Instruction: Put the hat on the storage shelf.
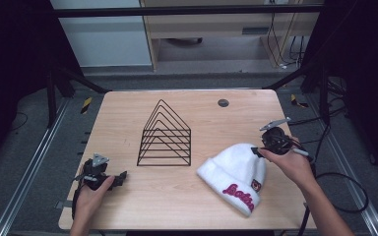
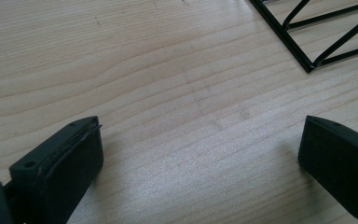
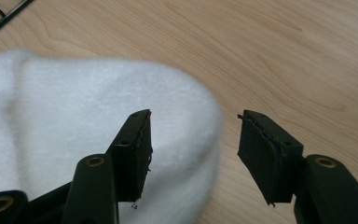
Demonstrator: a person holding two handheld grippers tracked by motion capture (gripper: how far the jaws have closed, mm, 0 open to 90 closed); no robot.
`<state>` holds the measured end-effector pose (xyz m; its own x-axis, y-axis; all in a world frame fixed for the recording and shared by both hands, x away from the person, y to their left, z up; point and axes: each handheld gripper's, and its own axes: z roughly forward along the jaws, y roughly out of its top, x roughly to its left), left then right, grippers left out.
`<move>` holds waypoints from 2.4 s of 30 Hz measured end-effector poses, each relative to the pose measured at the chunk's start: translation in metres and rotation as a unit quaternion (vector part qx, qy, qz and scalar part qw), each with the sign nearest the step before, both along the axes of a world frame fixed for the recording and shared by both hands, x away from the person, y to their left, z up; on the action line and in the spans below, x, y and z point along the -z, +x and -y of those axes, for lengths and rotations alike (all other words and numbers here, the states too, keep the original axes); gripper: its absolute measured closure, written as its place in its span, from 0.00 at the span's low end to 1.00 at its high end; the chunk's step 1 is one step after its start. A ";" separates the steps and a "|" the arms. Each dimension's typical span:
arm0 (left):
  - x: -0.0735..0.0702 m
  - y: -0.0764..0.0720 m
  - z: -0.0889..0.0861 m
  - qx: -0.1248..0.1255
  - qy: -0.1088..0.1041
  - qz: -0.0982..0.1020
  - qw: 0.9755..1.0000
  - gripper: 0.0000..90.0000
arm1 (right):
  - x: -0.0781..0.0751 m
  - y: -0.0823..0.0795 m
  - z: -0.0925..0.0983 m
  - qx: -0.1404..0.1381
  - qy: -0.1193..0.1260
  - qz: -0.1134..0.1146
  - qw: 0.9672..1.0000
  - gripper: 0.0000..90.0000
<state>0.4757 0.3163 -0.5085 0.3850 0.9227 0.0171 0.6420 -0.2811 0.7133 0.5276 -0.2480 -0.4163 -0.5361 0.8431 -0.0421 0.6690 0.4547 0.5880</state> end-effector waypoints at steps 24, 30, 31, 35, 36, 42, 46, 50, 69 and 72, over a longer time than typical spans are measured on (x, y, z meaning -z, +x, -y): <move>0.000 0.000 0.000 -0.002 0.000 0.000 1.000 0.00 | 0.039 0.033 -0.007 0.018 -0.008 -0.073 0.997 0.51; 0.000 0.000 0.001 -0.002 0.000 0.000 1.000 0.00 | 0.045 0.033 -0.007 0.019 -0.004 -0.076 0.997 0.51; 0.000 0.000 0.001 -0.003 0.000 0.000 1.000 0.00 | 0.047 0.033 -0.007 0.019 -0.004 -0.077 0.997 0.51; 0.000 0.000 0.001 -0.004 0.000 0.000 1.000 0.00 | 0.050 0.034 -0.006 0.022 0.003 -0.084 0.996 0.53; 0.000 0.000 0.001 -0.004 0.000 0.000 1.000 0.00 | 0.050 0.034 -0.006 0.022 0.003 -0.084 0.996 0.53; 0.000 0.000 0.001 -0.004 0.000 0.000 1.000 0.00 | 0.052 0.035 -0.006 0.017 0.003 -0.088 0.996 0.60; 0.000 0.000 0.001 -0.005 0.000 0.000 1.000 0.00 | 0.052 0.035 -0.007 0.017 0.004 -0.098 0.995 0.69; 0.000 0.000 0.001 -0.005 0.001 -0.001 1.000 0.00 | 0.053 0.034 -0.007 0.012 -0.001 -0.096 0.995 0.75; 0.000 0.000 0.001 -0.002 0.002 -0.001 1.000 0.00 | 0.020 0.002 -0.011 -0.032 -0.009 0.003 0.999 0.92; 0.000 -0.001 0.003 0.017 0.001 0.001 1.000 0.00 | 0.001 -0.012 -0.015 -0.052 -0.009 0.043 0.998 0.93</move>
